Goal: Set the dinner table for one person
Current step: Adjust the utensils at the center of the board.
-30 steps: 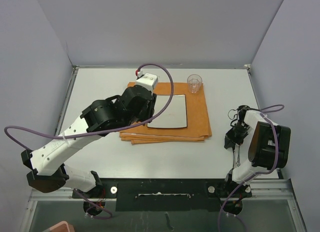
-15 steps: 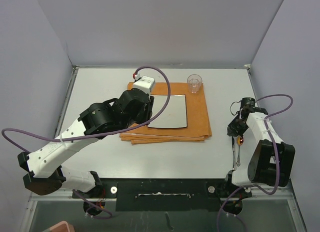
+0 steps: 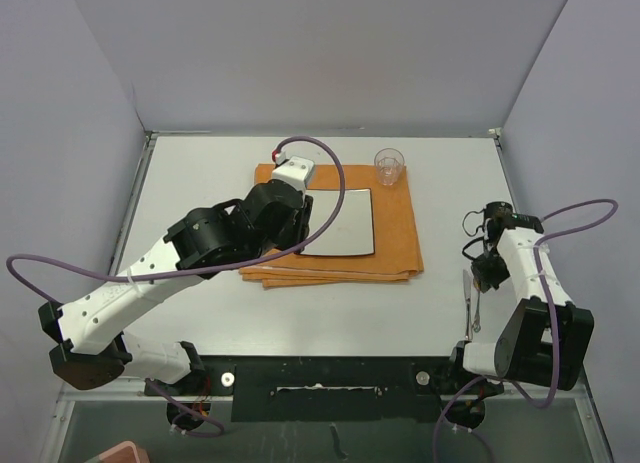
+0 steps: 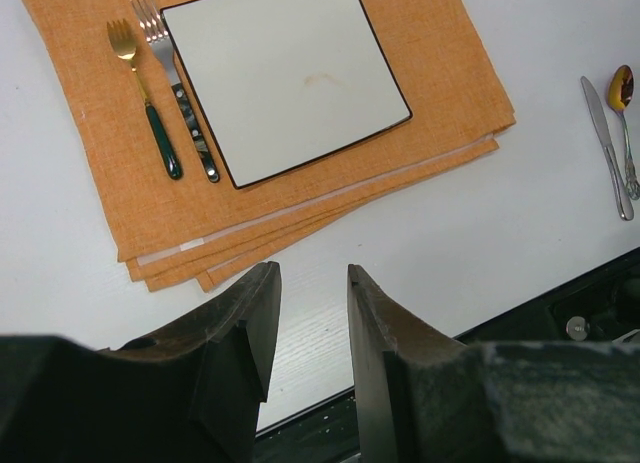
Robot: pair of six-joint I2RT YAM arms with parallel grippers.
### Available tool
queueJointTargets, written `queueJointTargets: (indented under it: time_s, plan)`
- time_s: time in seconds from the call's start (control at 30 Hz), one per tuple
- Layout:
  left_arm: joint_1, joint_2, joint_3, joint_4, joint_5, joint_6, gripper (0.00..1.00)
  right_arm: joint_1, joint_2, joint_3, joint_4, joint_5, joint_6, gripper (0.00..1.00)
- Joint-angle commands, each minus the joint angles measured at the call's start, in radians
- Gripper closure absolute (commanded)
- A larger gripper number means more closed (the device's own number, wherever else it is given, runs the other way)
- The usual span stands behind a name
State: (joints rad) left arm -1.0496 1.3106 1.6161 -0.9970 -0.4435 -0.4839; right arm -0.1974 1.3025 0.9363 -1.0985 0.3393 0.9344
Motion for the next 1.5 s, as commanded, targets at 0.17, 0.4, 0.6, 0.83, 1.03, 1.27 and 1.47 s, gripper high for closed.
queueJointTargets:
  time_s: [0.17,0.4,0.6,0.83,1.03,1.27,1.47]
  plan:
    - [0.007,-0.064,0.006,0.013,0.013,-0.015,0.68,-0.074,0.098,-0.004,-0.173,0.190,0.281,1.00]
    - [0.007,-0.093,0.021,-0.022,0.014,-0.020,0.68,-0.141,0.217,-0.042,-0.150,0.132,0.329,1.00]
    - [0.006,-0.112,0.029,-0.047,0.013,-0.025,0.68,-0.156,0.319,-0.056,-0.140,0.087,0.380,1.00]
    - [0.007,-0.117,0.046,-0.067,-0.001,-0.015,0.68,-0.156,0.380,-0.088,-0.100,0.055,0.404,1.00]
    - [0.007,-0.115,0.059,-0.073,-0.009,0.003,0.68,-0.128,0.437,-0.069,-0.031,0.000,0.308,1.00]
    - [0.007,-0.109,0.061,-0.062,0.000,0.013,0.68,-0.027,0.489,0.011,0.002,-0.023,0.235,1.00]
    - [0.006,-0.125,0.049,-0.067,-0.006,0.007,0.68,-0.016,0.487,0.021,0.128,-0.173,0.141,1.00]
